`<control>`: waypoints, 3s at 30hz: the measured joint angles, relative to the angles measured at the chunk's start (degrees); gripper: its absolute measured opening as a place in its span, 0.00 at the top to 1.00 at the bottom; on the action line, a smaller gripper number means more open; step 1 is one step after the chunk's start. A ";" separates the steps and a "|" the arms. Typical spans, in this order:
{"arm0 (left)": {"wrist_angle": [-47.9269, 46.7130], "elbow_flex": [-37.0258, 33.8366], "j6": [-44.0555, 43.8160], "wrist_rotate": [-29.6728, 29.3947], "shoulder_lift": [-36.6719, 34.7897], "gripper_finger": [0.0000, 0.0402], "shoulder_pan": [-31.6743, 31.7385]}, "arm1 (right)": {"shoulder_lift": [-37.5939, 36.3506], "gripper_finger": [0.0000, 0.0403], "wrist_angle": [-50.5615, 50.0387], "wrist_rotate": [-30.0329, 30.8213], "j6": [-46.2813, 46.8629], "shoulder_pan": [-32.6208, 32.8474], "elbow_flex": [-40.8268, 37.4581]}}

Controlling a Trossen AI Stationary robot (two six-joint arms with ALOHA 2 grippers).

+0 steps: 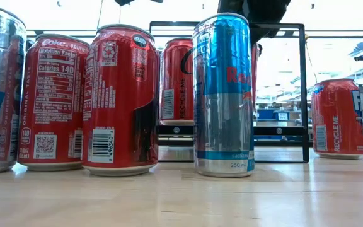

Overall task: Place canned beverage on shelf
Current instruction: Put the red black soda can on the shelf aligned with the other red black soda can

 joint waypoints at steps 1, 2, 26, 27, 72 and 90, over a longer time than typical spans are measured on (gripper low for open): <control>-0.58 0.00 -0.14 0.00 -0.06 0.27 -0.21 | 0.06 0.18 -0.04 0.03 -0.52 0.10 0.00; -1.00 0.00 -0.33 0.00 -0.22 0.27 -0.26 | 0.29 0.18 -0.09 -0.03 -0.97 0.16 0.00; -4.20 0.02 -2.02 0.00 -0.27 0.27 -0.50 | 2.64 0.09 1.37 -3.19 -3.51 0.15 -0.04; -4.18 0.02 -2.02 0.00 -0.27 0.27 -0.50 | 2.64 0.09 1.35 -3.25 -3.51 0.15 -0.04; -4.18 0.02 -1.87 0.00 -0.24 0.27 -0.50 | 2.66 0.07 0.78 -1.86 11.74 0.30 1.61; -4.18 0.02 -1.89 0.00 -0.22 0.27 -0.50 | 2.51 0.07 0.83 -1.84 13.50 0.25 1.92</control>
